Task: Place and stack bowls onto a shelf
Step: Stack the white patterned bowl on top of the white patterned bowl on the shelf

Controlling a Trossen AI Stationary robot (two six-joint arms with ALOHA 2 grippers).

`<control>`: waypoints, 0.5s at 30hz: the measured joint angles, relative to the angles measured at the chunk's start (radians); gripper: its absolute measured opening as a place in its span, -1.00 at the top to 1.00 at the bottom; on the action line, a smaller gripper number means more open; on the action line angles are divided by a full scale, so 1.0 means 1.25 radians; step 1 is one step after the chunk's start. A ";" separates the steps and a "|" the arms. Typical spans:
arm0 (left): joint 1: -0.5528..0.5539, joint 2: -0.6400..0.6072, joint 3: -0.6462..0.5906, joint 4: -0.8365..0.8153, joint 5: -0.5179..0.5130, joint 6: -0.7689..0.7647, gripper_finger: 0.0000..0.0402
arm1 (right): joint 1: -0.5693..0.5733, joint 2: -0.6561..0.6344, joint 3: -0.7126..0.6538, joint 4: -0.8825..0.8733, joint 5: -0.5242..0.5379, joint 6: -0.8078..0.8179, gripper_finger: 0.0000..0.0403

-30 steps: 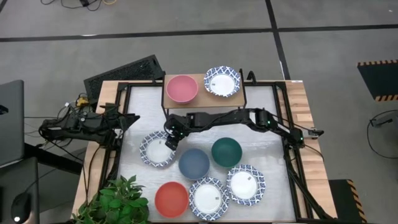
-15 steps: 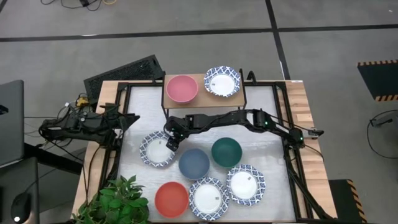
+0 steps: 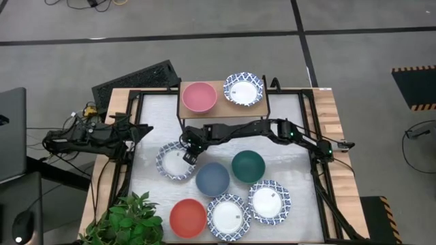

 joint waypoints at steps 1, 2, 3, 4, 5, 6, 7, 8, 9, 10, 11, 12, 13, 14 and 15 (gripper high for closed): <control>0.000 0.000 0.000 0.000 0.000 0.000 -0.50 | 0.000 0.000 0.000 0.002 -0.002 0.000 0.54; 0.000 0.000 0.000 0.000 0.000 0.000 -0.50 | 0.000 0.000 0.000 0.006 -0.004 0.000 0.66; 0.000 0.000 0.000 0.000 0.000 0.000 -0.50 | 0.000 -0.001 0.000 0.007 -0.005 0.000 0.79; 0.000 0.000 0.000 0.000 0.000 0.000 -0.50 | 0.000 -0.002 0.001 0.007 -0.004 0.000 0.87; 0.000 0.000 0.000 0.000 0.000 0.000 -0.50 | -0.002 -0.002 0.001 0.006 -0.004 0.001 0.90; 0.000 0.000 0.000 0.000 0.000 0.000 -0.50 | -0.004 -0.002 0.001 0.003 -0.005 0.002 0.90; 0.000 0.000 0.000 0.000 0.000 0.000 -0.50 | -0.005 -0.002 0.001 0.000 -0.009 0.008 0.89; 0.000 0.000 0.000 0.000 0.000 0.000 -0.50 | -0.006 -0.002 0.001 -0.001 -0.014 0.016 0.87; 0.000 0.000 0.000 0.000 0.000 0.000 -0.50 | -0.009 -0.002 0.001 -0.002 -0.021 0.020 0.86; 0.000 0.000 0.000 0.000 0.000 0.000 -0.50 | -0.011 -0.002 0.001 -0.002 -0.032 0.022 0.85; 0.000 0.000 0.000 0.000 0.000 0.000 -0.50 | -0.013 -0.004 0.000 -0.006 -0.042 0.022 0.86; 0.000 0.000 0.000 0.000 0.000 0.000 -0.50 | -0.016 -0.008 0.000 -0.014 -0.047 0.022 0.87; 0.000 0.000 0.000 0.000 0.000 0.001 -0.50 | -0.017 -0.013 -0.001 -0.020 -0.047 0.022 0.89; 0.000 0.000 0.000 0.000 0.000 0.001 -0.50 | -0.018 -0.020 -0.001 -0.021 -0.047 0.022 0.89; 0.000 0.000 0.000 0.000 0.000 0.001 -0.50 | -0.018 -0.030 -0.001 -0.030 -0.047 0.022 0.89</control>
